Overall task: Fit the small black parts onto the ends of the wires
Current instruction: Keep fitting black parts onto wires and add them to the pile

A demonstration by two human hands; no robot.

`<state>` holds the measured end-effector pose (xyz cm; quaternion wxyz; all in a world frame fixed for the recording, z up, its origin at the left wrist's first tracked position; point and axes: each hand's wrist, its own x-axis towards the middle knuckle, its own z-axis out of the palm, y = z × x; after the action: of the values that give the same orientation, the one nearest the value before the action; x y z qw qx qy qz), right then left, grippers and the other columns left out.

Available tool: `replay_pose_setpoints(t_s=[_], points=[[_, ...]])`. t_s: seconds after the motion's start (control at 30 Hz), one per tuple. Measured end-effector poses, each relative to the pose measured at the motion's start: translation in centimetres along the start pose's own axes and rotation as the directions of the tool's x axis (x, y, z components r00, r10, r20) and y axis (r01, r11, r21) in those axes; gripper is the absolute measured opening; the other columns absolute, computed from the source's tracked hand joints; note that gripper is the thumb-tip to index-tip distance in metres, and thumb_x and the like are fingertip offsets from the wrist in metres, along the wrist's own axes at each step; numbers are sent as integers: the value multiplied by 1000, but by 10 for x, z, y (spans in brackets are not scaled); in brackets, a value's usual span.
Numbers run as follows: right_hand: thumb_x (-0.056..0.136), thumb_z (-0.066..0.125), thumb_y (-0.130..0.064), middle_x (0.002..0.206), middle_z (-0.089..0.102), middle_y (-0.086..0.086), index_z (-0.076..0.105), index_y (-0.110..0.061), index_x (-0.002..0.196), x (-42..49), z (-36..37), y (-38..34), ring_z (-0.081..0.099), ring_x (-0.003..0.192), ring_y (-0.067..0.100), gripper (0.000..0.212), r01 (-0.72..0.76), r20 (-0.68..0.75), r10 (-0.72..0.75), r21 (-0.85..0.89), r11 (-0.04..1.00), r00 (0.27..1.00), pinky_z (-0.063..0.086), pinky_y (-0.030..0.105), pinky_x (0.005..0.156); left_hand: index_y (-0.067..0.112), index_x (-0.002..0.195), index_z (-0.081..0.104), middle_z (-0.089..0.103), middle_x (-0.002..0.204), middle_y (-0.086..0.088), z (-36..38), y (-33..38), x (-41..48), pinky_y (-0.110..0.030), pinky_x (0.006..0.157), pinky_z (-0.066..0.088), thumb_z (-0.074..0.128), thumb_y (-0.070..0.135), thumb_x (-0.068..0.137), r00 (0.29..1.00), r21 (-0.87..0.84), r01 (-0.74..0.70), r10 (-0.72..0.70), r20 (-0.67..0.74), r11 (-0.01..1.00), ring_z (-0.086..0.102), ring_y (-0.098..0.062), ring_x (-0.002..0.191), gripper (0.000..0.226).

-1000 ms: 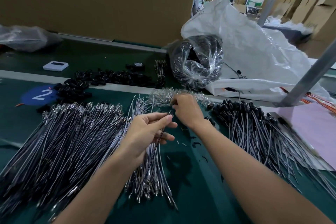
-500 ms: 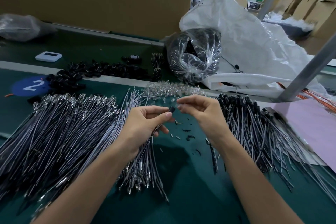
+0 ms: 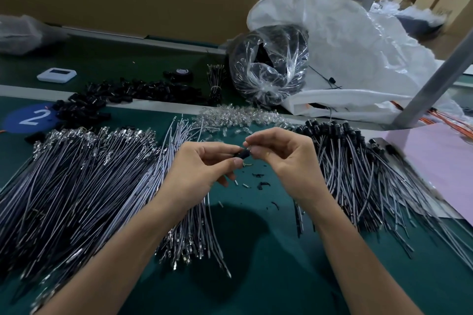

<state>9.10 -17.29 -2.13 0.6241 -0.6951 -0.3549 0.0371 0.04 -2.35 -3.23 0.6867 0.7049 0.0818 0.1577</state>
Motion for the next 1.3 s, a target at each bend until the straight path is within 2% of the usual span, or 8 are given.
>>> replay_pose_setpoints(t_s=[0.2, 0.33, 0.57, 0.83, 1.07, 1.17, 1.23, 1.3], points=[[80, 74, 3, 75, 76, 5, 76, -16, 88, -1, -4, 1, 72, 67, 17, 21, -84, -19, 84, -4, 996, 996, 57, 23, 66, 19, 87, 75, 75, 71, -1, 1, -1, -1, -19, 60, 56, 71, 0, 82, 999, -39, -33, 33, 2, 999, 70, -13, 62, 21], [79, 75, 3, 67, 72, 3, 77, -12, 82, -3, -7, 2, 68, 58, 15, 16, -46, -13, 45, -97, 994, 999, 54, 20, 59, 16, 87, 75, 75, 69, -4, 2, -1, -1, -20, 59, 57, 73, 16, 71, 999, -72, -40, 41, 13, 997, 71, -14, 61, 17], [79, 69, 14, 61, 69, 0, 73, -10, 80, -4, -10, 3, 63, 56, 13, 24, -51, 70, 51, 2, 999, 996, 53, 22, 59, 14, 87, 75, 74, 69, -7, 2, -4, -2, -20, 59, 57, 72, 3, 76, 994, -78, -70, 76, 76, 994, 72, -18, 61, 15], [76, 66, 19, 62, 69, 0, 72, -9, 86, -6, -6, -2, 65, 57, 12, 30, -34, 90, 19, 167, 985, 996, 54, 22, 58, 10, 86, 75, 74, 69, -10, 5, -1, -7, -21, 57, 56, 71, 12, 69, 992, -142, -93, 104, 67, 985, 72, -19, 59, 17], [80, 72, -14, 75, 70, 0, 71, -11, 85, -10, -10, -6, 63, 71, 13, 6, -19, 83, -1, 246, 969, 997, 52, 23, 69, 21, 92, 78, 76, 78, -11, 9, 9, -9, -25, 61, 58, 70, 17, 80, 978, -254, -63, 111, 180, 965, 74, -23, 68, 15], [76, 79, -29, 81, 68, 2, 72, -15, 85, -8, -24, -14, 61, 78, 15, 18, -105, 156, 35, 469, 877, 987, 50, 25, 76, 25, 114, 68, 77, 88, -13, 8, 10, -10, -29, 67, 60, 74, 37, 84, 945, -268, -32, 116, 305, 963, 75, -27, 74, 33], [74, 81, -31, 82, 68, 3, 72, -13, 84, -7, -41, -22, 62, 78, 15, 23, -144, 190, 31, 618, 773, 981, 51, 25, 75, 23, 122, 62, 77, 91, -11, 5, 11, -12, -30, 68, 59, 68, 59, 79, 950, -240, -45, 116, 290, 970, 75, -28, 75, 57], [77, 78, -29, 79, 68, 1, 72, -14, 83, -10, -60, -30, 62, 70, 12, 17, -120, 132, 38, 703, 701, 991, 50, 21, 66, 21, 120, 63, 76, 91, -12, 1, 12, -12, -29, 67, 59, 57, 69, 78, 968, -251, -58, 116, 222, 966, 74, -28, 74, 64]])
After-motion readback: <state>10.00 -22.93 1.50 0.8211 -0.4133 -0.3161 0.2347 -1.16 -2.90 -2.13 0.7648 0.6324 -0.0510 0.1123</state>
